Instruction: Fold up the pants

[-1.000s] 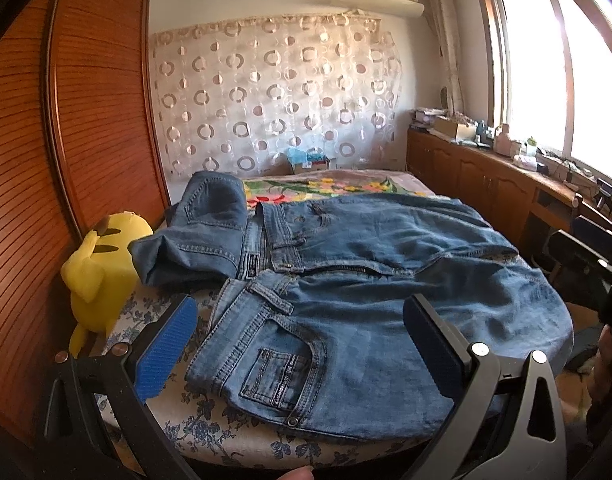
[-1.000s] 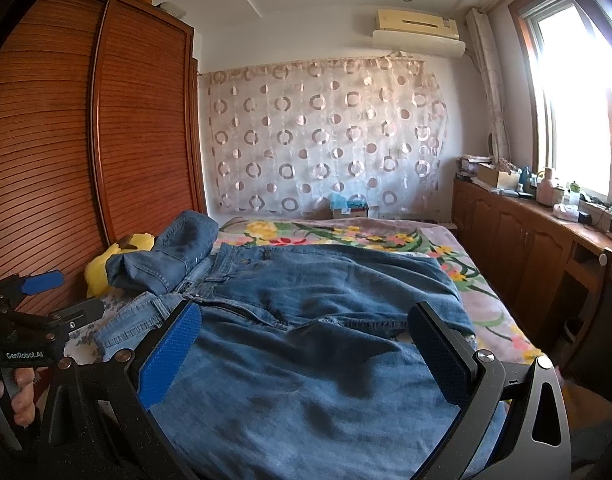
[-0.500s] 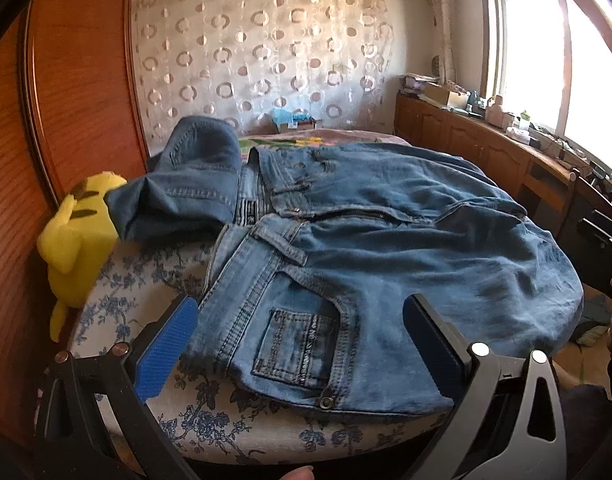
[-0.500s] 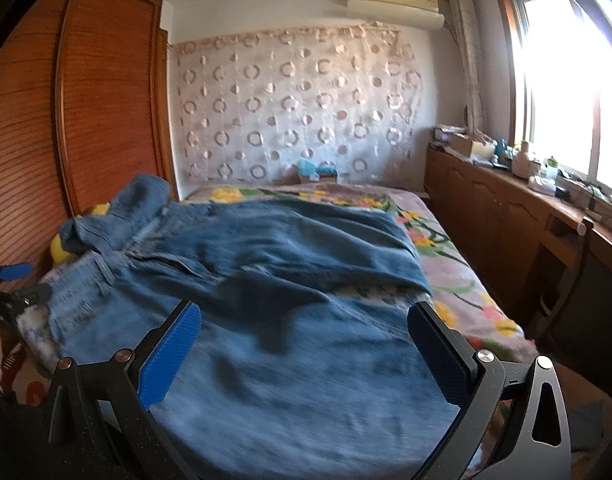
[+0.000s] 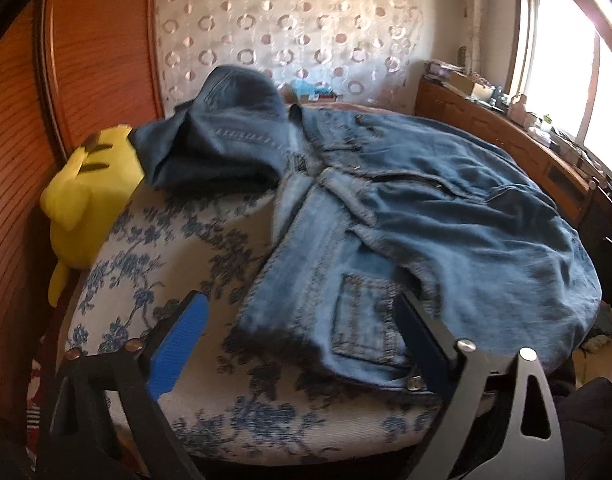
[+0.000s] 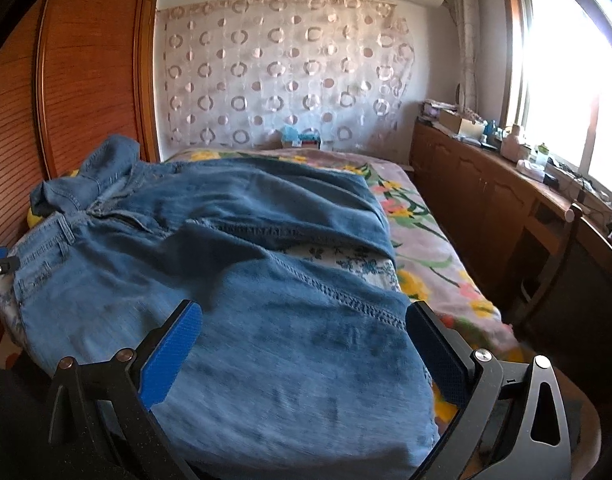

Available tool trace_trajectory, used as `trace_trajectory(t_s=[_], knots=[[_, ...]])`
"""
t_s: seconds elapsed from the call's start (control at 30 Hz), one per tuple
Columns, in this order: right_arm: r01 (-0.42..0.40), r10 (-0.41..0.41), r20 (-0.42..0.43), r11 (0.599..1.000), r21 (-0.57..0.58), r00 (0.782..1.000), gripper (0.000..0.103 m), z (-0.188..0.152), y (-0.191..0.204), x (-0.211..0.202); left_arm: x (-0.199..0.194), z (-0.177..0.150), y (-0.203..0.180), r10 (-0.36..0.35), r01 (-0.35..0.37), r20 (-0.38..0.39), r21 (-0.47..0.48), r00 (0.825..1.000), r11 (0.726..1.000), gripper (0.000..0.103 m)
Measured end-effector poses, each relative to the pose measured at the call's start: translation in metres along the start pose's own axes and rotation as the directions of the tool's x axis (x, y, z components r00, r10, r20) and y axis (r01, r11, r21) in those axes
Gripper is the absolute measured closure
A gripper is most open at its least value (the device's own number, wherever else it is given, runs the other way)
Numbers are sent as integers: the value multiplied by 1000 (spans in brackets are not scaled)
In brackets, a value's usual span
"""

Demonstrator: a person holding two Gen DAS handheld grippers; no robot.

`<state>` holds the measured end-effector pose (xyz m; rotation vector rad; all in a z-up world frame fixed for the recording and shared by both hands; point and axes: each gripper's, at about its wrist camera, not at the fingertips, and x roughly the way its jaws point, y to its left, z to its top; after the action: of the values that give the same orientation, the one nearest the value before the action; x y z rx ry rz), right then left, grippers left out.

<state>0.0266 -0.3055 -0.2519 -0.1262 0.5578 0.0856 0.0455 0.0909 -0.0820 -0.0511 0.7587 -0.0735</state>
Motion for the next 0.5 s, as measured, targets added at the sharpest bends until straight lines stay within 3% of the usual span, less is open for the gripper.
trace_trajectory(t_s=[0.27,0.5], knots=[[4,-4,-72,1000,4,997,5,-2,-14,1,13,-6,20,-14,11,-56,-57,998,998,36],[29,-22,-123,998,57,992,11,-4,-36,-9,18,-13,19,-14,11,-62,-48,998,999,41]])
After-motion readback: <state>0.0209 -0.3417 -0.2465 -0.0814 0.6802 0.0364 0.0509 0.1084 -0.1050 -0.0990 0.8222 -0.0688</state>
